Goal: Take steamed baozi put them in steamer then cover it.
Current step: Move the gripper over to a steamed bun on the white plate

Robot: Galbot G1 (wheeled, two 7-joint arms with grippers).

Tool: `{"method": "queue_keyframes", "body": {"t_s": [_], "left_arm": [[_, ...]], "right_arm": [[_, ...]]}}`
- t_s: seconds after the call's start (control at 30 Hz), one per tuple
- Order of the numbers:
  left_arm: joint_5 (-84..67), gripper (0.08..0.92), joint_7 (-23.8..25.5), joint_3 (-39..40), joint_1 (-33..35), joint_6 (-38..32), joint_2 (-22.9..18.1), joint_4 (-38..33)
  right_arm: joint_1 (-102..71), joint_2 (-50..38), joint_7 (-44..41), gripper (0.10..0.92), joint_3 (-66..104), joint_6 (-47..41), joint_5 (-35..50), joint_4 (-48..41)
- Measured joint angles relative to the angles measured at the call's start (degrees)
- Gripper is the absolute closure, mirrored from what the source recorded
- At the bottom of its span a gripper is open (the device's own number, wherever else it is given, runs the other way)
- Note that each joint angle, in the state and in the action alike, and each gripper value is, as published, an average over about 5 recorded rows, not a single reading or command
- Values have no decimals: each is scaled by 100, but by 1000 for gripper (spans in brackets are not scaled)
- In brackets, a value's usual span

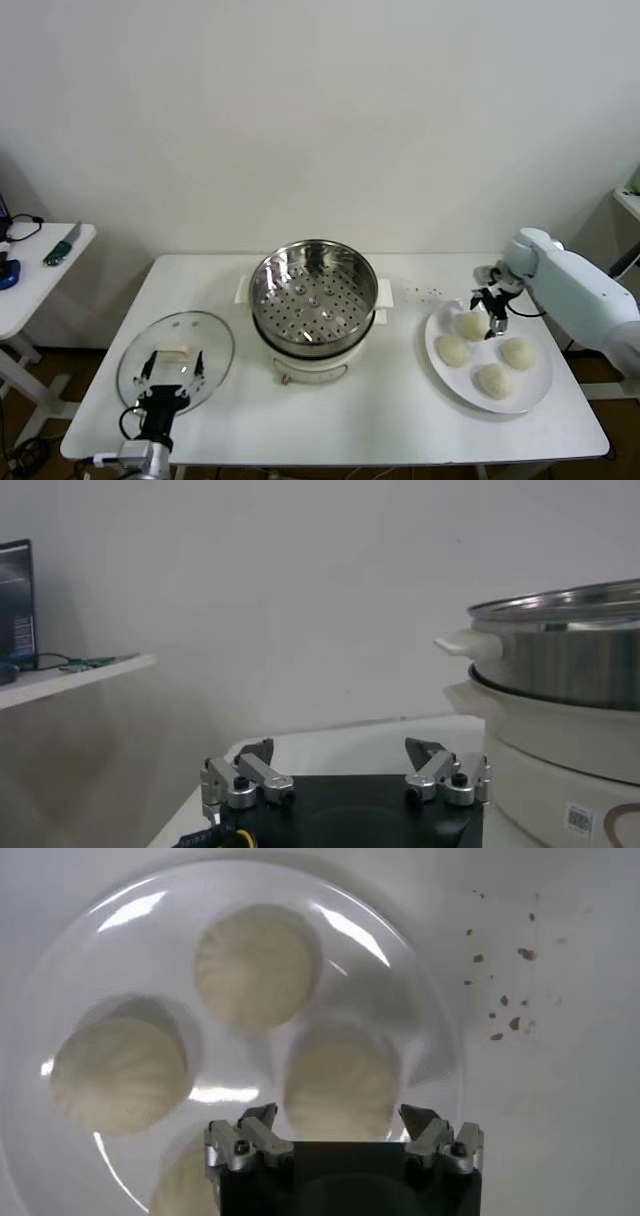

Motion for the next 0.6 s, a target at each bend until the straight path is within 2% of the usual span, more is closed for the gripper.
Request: {"method": "queue_keyframes", "body": {"t_s": [0.3, 0.6], "left_arm": [[-13, 177, -15, -41, 12, -2, 18, 1], [-36, 177, -25, -56, 21, 15, 20, -24]], "right_arm": [[-20, 206, 1, 210, 39, 111, -126, -254], [-4, 259, -45, 284, 72, 237, -199, -366]]}}
